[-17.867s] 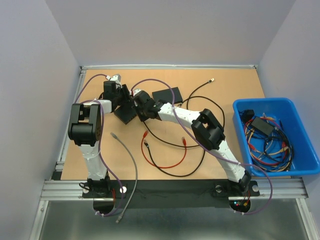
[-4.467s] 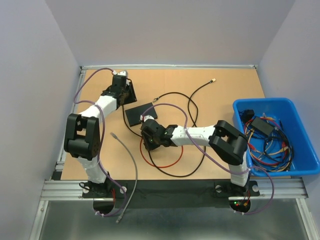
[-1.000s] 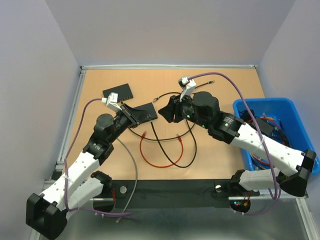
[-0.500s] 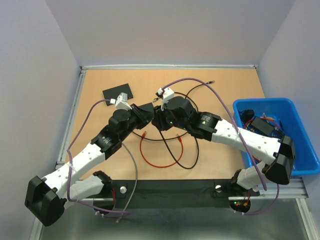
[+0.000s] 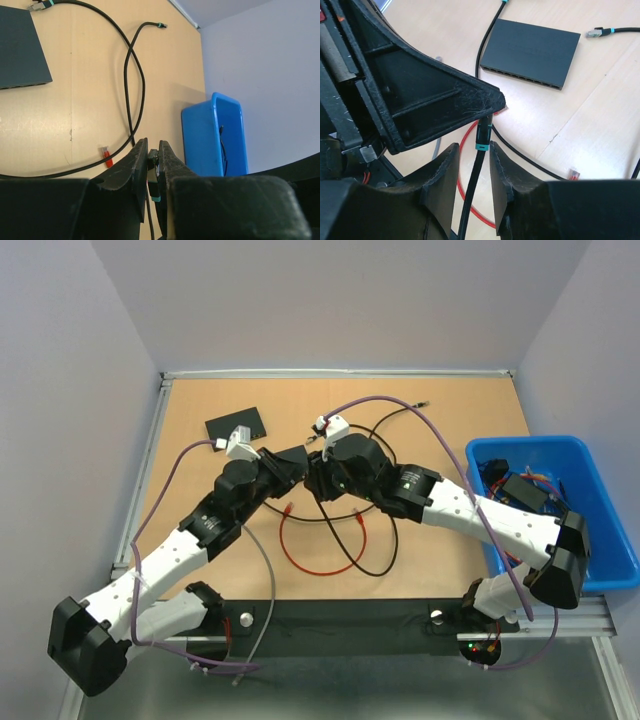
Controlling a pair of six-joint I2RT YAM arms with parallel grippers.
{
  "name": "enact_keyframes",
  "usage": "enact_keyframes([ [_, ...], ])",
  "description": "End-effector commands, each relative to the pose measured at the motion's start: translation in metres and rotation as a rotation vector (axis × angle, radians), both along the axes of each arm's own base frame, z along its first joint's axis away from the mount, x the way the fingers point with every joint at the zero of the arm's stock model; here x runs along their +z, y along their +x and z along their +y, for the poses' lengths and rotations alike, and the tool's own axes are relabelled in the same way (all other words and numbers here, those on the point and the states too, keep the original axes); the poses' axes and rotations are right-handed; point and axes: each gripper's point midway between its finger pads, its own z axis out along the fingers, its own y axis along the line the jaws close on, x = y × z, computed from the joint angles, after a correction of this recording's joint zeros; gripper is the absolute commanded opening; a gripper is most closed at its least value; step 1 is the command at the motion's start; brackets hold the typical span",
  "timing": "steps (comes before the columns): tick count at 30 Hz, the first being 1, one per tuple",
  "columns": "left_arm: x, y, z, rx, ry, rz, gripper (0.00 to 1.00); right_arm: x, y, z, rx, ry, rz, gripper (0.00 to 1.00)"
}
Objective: Insert the plug into the switch port
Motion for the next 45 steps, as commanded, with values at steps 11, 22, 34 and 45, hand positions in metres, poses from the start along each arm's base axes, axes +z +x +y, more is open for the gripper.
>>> enact_keyframes([
  [11,0.042,-0.003,0.002,0.009,-0.080,-0.090,0.00,0.003,0.006,0.007,-0.018,0.008,-0.013,0.37],
  [22,0.038,-0.004,0.002,0.004,-0.083,-0.087,0.00,0.019,0.009,0.008,-0.047,0.059,-0.023,0.39],
  [34,0.033,-0.004,0.001,0.002,-0.077,-0.081,0.00,0.034,0.010,0.012,-0.061,0.115,-0.028,0.39],
  [45,0.026,-0.004,0.000,-0.003,-0.071,-0.073,0.00,0.042,0.012,0.010,-0.077,0.144,-0.038,0.36],
])
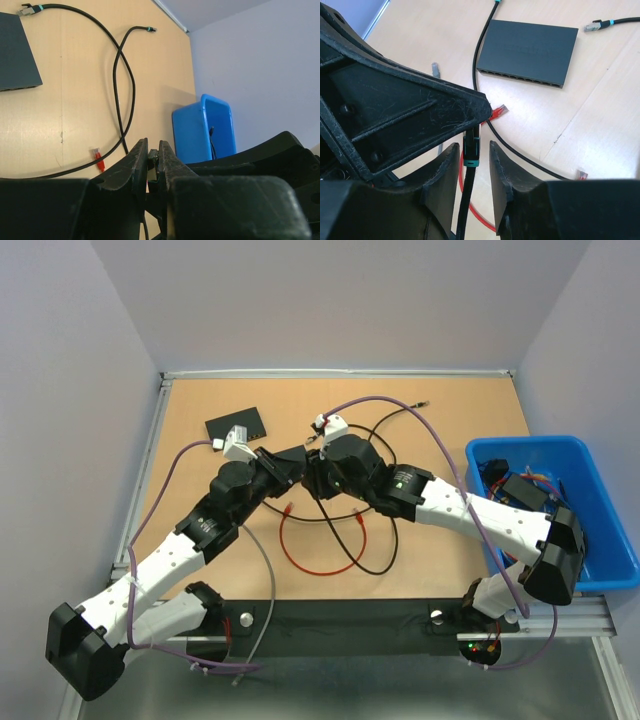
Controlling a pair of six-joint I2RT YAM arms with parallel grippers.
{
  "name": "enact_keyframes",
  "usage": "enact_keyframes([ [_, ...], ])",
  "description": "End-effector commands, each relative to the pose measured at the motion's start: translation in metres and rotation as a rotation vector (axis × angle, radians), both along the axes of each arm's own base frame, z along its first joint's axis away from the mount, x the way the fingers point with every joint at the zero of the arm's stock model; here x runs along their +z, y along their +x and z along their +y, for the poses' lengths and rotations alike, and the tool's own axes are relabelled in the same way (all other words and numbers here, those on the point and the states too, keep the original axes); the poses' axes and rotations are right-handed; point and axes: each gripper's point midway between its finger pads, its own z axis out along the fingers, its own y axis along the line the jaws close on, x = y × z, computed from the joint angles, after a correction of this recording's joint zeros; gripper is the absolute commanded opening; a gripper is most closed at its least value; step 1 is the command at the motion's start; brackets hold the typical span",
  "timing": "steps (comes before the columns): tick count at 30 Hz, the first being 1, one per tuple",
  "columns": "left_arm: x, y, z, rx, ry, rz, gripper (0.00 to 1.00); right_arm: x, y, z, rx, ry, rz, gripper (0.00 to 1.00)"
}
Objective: Insert the plug into the switch port
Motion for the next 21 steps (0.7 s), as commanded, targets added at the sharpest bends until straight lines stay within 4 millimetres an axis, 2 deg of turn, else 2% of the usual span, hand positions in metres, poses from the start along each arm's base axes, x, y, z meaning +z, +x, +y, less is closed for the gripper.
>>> enact_keyframes([
  [1,0.013,0.000,-0.002,-0.001,-0.035,-0.045,0.00,0.052,0.003,0.004,-0.021,0.126,-0.071,0.36],
  [7,0.009,0.000,-0.001,0.004,-0.031,-0.042,0.00,0.054,0.002,0.003,-0.020,0.129,-0.074,0.37],
  [16,0.011,0.000,-0.001,0.006,-0.032,-0.048,0.00,0.042,0.001,0.007,-0.011,0.116,-0.052,0.35],
  [21,0.012,0.000,0.000,0.006,-0.033,-0.051,0.00,0.043,0.001,0.006,-0.015,0.121,-0.052,0.32],
])
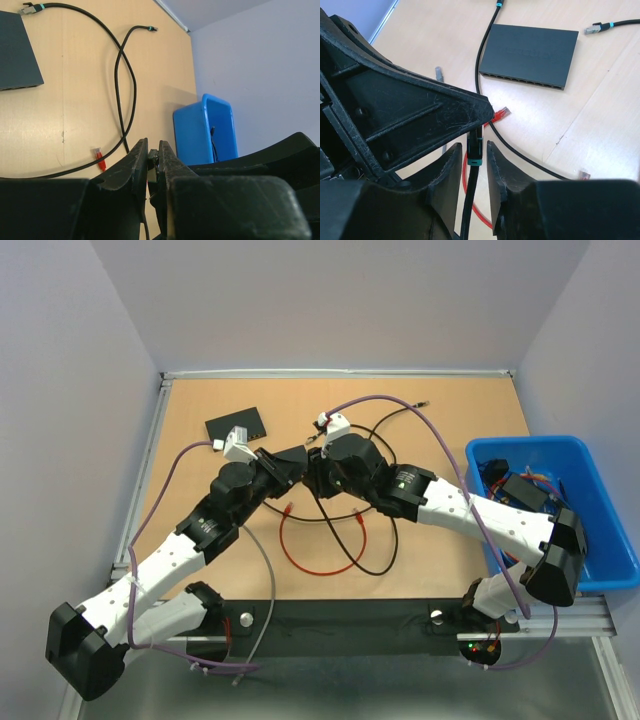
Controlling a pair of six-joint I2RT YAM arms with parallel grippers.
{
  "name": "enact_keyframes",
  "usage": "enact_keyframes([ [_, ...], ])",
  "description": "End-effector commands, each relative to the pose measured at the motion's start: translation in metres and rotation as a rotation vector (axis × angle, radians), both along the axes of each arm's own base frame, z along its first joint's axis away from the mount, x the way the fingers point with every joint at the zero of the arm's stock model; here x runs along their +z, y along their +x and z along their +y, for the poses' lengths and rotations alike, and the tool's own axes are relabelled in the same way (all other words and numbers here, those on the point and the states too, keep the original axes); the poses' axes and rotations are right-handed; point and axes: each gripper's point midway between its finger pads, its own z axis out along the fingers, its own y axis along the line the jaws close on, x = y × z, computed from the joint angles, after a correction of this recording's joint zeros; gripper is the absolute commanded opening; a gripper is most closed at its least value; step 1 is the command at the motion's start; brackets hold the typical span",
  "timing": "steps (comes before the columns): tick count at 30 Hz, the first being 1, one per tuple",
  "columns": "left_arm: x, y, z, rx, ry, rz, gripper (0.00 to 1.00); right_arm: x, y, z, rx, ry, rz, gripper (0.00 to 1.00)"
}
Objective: Insert the plug into the switch port
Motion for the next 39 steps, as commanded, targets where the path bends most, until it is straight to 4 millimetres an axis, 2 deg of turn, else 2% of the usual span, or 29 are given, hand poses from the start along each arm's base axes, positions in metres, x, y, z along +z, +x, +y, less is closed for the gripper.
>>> enact_keyframes([
  [1,0.015,0.000,0.000,0.006,-0.034,-0.053,0.00,0.036,0.001,0.006,-0.003,0.095,-0.052,0.32],
  [14,0.020,0.000,0.002,0.013,-0.040,-0.069,0.00,0.026,0.002,0.003,-0.013,0.071,-0.045,0.32],
  [18,0.019,0.000,0.001,0.010,-0.041,-0.067,0.00,0.025,0.004,0.001,-0.032,0.065,-0.050,0.36],
  [22,0.019,-0.001,0.001,0.007,-0.042,-0.068,0.00,0.028,0.006,-0.002,-0.046,0.072,-0.058,0.36],
  [27,0.018,-0.001,0.001,0.007,-0.045,-0.066,0.00,0.029,0.006,0.000,-0.042,0.072,-0.059,0.26],
  [39,0.018,-0.005,-0.002,-0.023,-0.053,-0.090,0.01,0.019,0.004,-0.002,-0.043,0.059,-0.041,0.12],
])
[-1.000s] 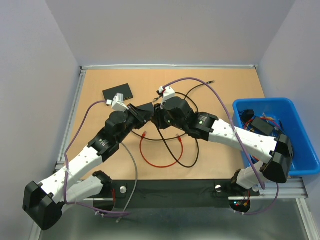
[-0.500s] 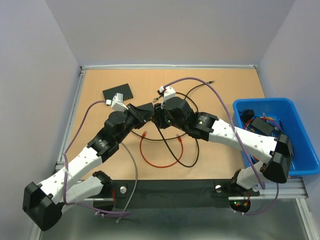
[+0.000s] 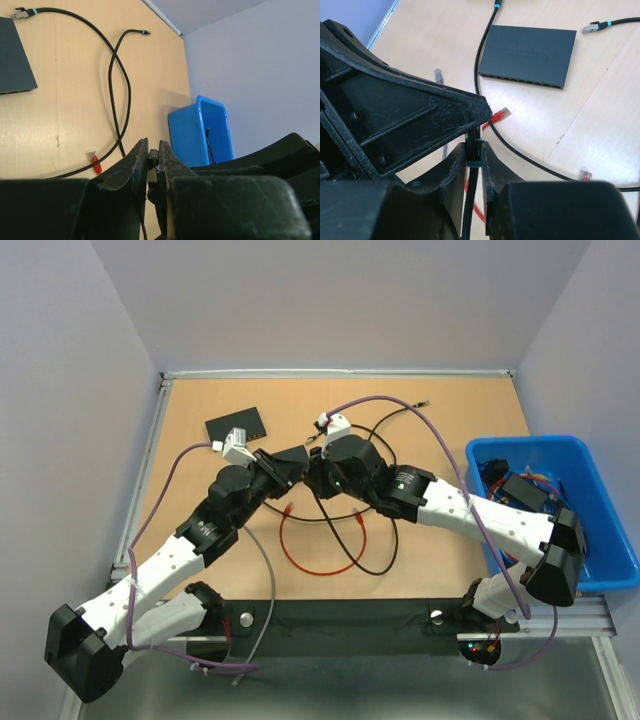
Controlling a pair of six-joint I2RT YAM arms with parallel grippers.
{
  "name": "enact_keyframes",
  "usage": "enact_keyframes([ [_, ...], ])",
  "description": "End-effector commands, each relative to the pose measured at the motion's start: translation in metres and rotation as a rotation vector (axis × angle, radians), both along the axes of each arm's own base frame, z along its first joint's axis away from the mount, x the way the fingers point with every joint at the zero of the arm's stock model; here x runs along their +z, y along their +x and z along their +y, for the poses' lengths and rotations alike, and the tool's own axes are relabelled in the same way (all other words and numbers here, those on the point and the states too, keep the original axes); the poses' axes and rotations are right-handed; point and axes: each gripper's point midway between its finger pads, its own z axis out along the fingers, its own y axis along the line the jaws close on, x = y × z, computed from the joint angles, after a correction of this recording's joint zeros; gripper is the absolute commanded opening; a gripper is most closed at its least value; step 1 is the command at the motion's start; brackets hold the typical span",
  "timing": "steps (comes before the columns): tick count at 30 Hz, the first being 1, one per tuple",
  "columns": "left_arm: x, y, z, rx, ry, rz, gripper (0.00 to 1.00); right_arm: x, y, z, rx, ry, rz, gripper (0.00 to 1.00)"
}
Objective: Insert the plug into the switch port
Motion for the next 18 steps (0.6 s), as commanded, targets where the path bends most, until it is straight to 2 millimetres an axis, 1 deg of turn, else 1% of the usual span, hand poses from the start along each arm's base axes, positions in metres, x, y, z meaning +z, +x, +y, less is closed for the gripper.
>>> enact_keyframes([
  [1,0.014,-0.004,-0.003,-0.027,-0.024,-0.068,0.16,0.017,0.002,-0.002,-0.022,0.049,-0.044,0.11],
  [2,0.013,-0.004,-0.003,-0.027,-0.020,-0.069,0.23,0.017,0.003,-0.003,-0.026,0.048,-0.046,0.11],
  [3,0.013,-0.003,-0.002,-0.025,-0.012,-0.070,0.29,0.010,0.003,-0.005,-0.030,0.029,-0.043,0.11],
  [4,0.013,-0.002,-0.001,-0.017,-0.004,-0.071,0.38,0.008,0.003,-0.007,-0.035,0.022,-0.043,0.11],
  [5,0.008,0.001,0.004,0.004,0.026,-0.062,0.41,0.005,0.004,-0.010,-0.044,0.013,-0.047,0.11],
  [6,0.005,0.002,0.006,0.016,0.044,-0.055,0.43,-0.002,0.004,-0.013,-0.047,-0.002,-0.042,0.11],
  [7,0.007,0.006,0.010,0.032,0.059,-0.057,0.47,-0.006,0.004,-0.015,-0.052,-0.010,-0.038,0.11],
  [8,0.004,0.008,0.013,0.036,0.086,-0.056,0.50,-0.007,0.007,-0.019,-0.060,-0.011,-0.036,0.11],
  [9,0.000,0.011,0.016,0.040,0.105,-0.052,0.52,-0.010,0.007,-0.020,-0.063,-0.015,-0.032,0.11],
  [10,0.000,0.016,0.020,0.045,0.110,-0.050,0.55,-0.019,0.009,-0.025,-0.072,-0.033,-0.022,0.11],
  [13,-0.006,0.032,0.029,0.054,0.156,-0.048,0.56,-0.032,0.012,-0.029,-0.078,-0.057,-0.004,0.10],
  [14,-0.007,0.041,0.038,0.064,0.163,-0.051,0.56,-0.036,0.015,-0.030,-0.082,-0.067,0.002,0.10],
  [15,-0.017,0.049,0.038,0.048,0.192,-0.037,0.56,-0.044,0.017,-0.030,-0.082,-0.083,0.009,0.10],
  [17,-0.016,0.065,0.042,0.036,0.214,-0.044,0.56,-0.052,0.023,-0.029,-0.083,-0.098,0.019,0.10],
  [18,-0.031,0.080,0.050,0.054,0.247,-0.005,0.56,-0.057,0.025,-0.028,-0.080,-0.103,0.026,0.09],
])
